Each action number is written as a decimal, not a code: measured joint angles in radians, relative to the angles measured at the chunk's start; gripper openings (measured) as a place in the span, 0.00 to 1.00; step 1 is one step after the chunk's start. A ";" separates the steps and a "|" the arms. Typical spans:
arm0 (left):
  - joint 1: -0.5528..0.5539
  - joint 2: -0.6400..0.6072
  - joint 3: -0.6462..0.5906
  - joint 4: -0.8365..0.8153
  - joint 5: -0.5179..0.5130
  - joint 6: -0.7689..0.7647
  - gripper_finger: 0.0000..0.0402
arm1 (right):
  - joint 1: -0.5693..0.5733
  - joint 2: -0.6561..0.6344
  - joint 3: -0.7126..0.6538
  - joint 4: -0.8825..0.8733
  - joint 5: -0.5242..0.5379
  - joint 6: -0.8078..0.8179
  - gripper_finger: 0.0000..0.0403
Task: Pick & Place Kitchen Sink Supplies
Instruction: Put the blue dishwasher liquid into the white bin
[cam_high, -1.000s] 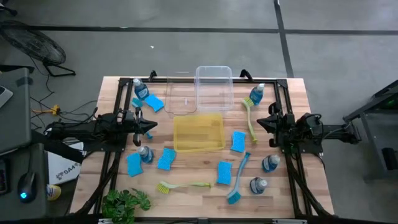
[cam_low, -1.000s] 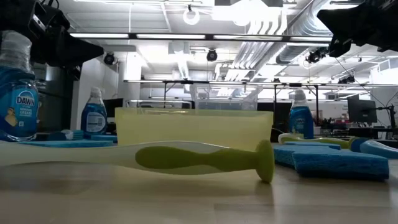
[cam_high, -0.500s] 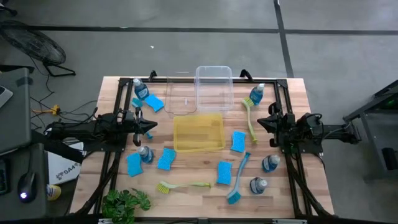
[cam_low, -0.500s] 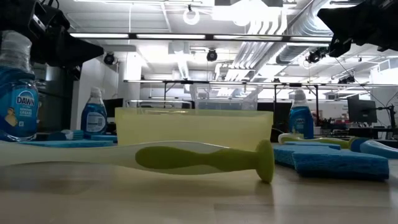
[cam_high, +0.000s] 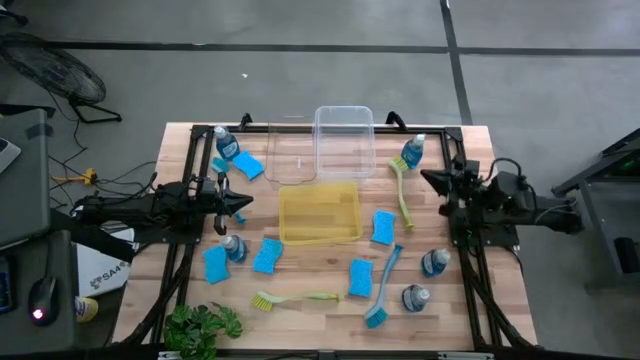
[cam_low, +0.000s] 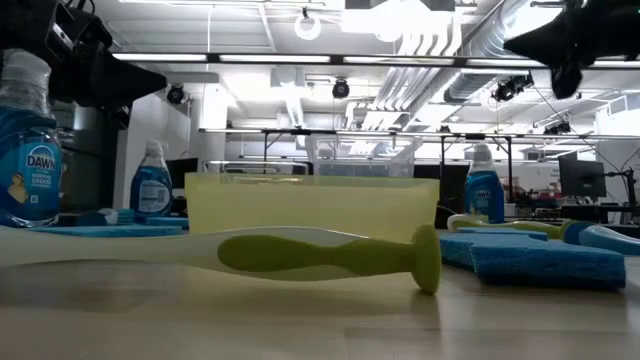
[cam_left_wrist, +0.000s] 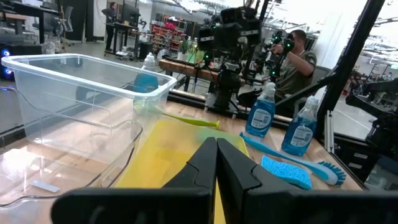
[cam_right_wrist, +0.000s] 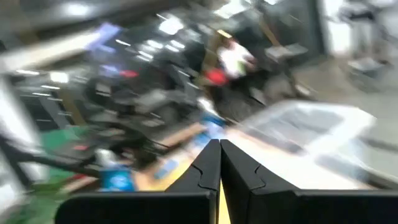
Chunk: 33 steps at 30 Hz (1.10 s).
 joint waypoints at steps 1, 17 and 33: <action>0.000 0.000 0.000 0.000 0.000 0.000 0.00 | -0.009 0.014 0.029 -0.060 0.033 0.022 0.00; 0.000 0.000 0.000 0.000 0.000 0.000 0.00 | -0.243 0.367 0.265 -0.405 0.178 0.100 0.00; 0.000 0.000 0.000 0.000 0.000 0.000 0.00 | -0.505 0.645 0.265 -0.549 -0.063 0.143 0.00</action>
